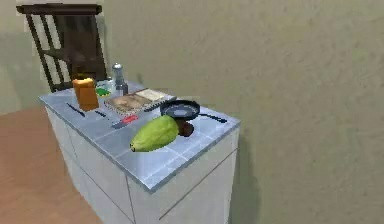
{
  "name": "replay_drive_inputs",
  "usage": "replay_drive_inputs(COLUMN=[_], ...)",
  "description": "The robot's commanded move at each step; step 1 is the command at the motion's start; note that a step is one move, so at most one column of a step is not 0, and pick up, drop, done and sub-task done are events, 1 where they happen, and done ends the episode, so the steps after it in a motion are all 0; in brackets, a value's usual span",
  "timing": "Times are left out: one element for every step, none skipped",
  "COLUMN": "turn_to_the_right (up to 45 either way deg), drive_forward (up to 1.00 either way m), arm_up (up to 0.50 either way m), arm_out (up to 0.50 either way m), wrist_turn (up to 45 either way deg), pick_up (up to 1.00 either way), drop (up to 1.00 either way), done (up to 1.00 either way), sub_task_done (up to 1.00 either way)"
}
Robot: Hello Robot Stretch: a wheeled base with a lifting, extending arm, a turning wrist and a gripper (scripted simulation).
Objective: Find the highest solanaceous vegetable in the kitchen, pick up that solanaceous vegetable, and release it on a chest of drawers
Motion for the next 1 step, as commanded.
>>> replay_drive_inputs(turn_to_the_right=[-45.0], drive_forward=[0.0], arm_up=[0.0], arm_out=[0.0], wrist_turn=[0.0], pick_up=[0.0], drop=[0.0], done=[0.0], sub_task_done=[0.0])
